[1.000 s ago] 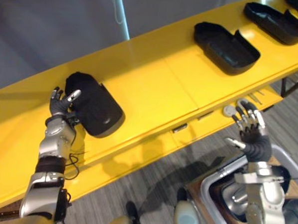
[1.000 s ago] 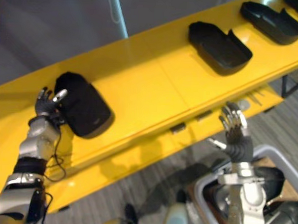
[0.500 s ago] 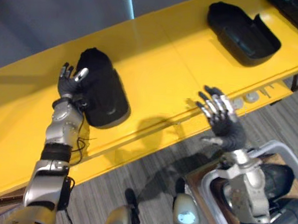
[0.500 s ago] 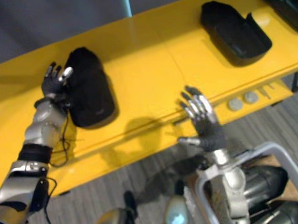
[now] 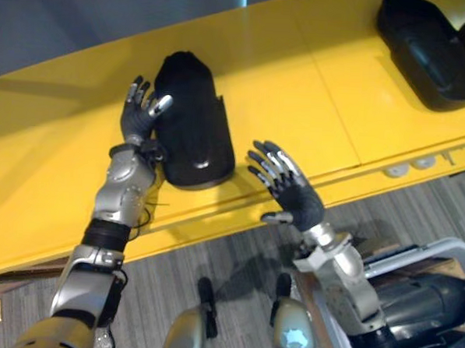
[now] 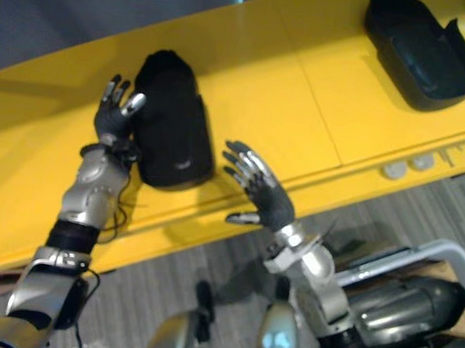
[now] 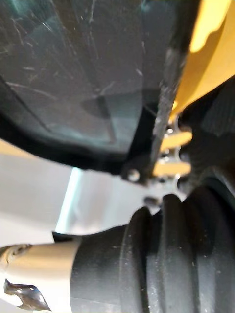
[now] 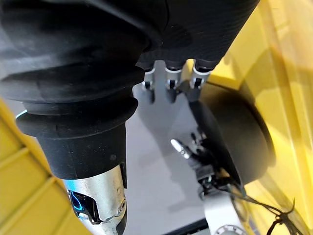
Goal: Walk over and take plastic housings, then place them on the shelf
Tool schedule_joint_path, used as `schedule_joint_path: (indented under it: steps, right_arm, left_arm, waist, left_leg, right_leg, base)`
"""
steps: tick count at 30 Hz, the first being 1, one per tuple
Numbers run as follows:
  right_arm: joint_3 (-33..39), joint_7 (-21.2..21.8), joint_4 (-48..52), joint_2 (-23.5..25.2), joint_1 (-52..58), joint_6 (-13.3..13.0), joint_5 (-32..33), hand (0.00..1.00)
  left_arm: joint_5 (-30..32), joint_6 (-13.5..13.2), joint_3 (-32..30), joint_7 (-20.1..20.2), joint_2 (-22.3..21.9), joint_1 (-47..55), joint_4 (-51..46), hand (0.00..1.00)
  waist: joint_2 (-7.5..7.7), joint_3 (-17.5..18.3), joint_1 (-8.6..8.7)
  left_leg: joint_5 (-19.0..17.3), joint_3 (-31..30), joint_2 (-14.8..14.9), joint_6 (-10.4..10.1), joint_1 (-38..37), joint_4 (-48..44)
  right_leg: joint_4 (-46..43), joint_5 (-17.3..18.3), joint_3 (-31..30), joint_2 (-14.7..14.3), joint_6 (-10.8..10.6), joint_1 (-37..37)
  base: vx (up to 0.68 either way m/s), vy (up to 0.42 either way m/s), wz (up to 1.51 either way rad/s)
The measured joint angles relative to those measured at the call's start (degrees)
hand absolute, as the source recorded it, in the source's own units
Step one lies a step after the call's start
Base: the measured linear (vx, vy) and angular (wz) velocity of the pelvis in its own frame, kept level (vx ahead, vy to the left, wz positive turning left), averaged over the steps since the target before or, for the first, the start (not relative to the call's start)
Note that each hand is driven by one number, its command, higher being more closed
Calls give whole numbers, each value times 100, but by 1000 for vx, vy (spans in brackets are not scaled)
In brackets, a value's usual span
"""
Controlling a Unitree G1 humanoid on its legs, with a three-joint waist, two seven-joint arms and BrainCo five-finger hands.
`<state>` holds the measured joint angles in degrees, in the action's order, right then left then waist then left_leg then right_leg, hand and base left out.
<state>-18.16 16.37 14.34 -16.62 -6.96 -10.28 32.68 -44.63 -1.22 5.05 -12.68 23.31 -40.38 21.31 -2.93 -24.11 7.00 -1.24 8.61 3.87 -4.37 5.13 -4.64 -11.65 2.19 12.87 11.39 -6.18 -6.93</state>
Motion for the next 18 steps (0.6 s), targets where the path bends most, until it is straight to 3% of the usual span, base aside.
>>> schedule_joint_path:
  steps: [9, 14, 18]
  right_arm:
    - [-41, -169, -146, 67, 88, -7, -3, 0]
    - [7, -157, -144, 127, 271, -71, -196, 0]
    - [525, -1157, -122, 296, 508, -515, -1146, 0]
  left_arm:
    - [2, -186, 71, -201, -213, 0, -14, 0]
    - [532, -371, 15, -1087, -415, 14, -15, 0]
    - [1236, -503, -575, -1989, -404, 16, -15, 0]
  waist:
    - [20, -12, 1]
    - [36, -20, 18]
    - [59, -30, 31]
  left_leg:
    - [18, 13, -23, 10, -1, 5]
    - [19, 34, -24, 10, -14, 14]
    - [41, 132, -15, 4, -139, 104]
  right_leg:
    - [0, -1, -2, 25, -1, 2]
    - [1, -2, -14, 26, -2, 2]
    - [1, -6, -85, 13, -3, 21]
  base:
    - [-1, 0, 0]
    - [0, 0, 0]
    - [7, -2, -10]
